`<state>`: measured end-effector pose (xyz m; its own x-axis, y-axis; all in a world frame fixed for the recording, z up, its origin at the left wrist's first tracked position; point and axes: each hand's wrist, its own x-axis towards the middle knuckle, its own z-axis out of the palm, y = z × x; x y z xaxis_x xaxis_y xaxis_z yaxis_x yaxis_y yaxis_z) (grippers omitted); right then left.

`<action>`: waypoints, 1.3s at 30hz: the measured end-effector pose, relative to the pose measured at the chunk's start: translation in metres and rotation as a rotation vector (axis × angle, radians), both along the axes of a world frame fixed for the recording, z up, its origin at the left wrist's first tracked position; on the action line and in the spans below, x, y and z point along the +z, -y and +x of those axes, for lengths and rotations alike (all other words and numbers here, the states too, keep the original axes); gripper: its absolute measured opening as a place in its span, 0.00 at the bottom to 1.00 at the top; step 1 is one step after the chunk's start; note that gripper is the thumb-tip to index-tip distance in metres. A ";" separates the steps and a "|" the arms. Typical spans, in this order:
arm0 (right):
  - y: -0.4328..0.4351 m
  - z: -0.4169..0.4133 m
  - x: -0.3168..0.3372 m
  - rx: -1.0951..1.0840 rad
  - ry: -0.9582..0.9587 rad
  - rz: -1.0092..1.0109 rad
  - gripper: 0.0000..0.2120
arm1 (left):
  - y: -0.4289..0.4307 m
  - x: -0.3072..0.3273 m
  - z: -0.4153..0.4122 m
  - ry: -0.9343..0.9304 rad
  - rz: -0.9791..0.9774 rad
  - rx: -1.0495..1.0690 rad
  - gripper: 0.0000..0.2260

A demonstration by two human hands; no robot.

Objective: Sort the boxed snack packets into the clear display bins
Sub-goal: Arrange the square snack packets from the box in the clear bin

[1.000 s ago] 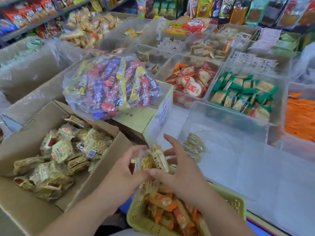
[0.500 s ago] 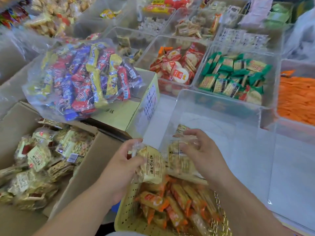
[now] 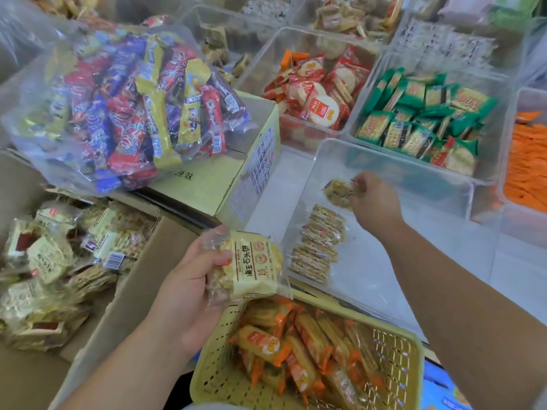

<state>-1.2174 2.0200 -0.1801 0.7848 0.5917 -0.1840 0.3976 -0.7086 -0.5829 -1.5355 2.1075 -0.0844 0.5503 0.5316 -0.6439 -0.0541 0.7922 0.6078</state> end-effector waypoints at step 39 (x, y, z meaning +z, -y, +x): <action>0.056 -0.151 0.092 0.161 -0.368 0.366 0.20 | 0.027 0.007 0.022 -0.143 0.562 -0.193 0.17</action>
<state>-1.3688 1.9635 -0.0878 0.6014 0.7763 -0.1889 0.2070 -0.3798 -0.9016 -1.5133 2.0801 -0.0770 0.5994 0.7109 -0.3680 0.1714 0.3351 0.9264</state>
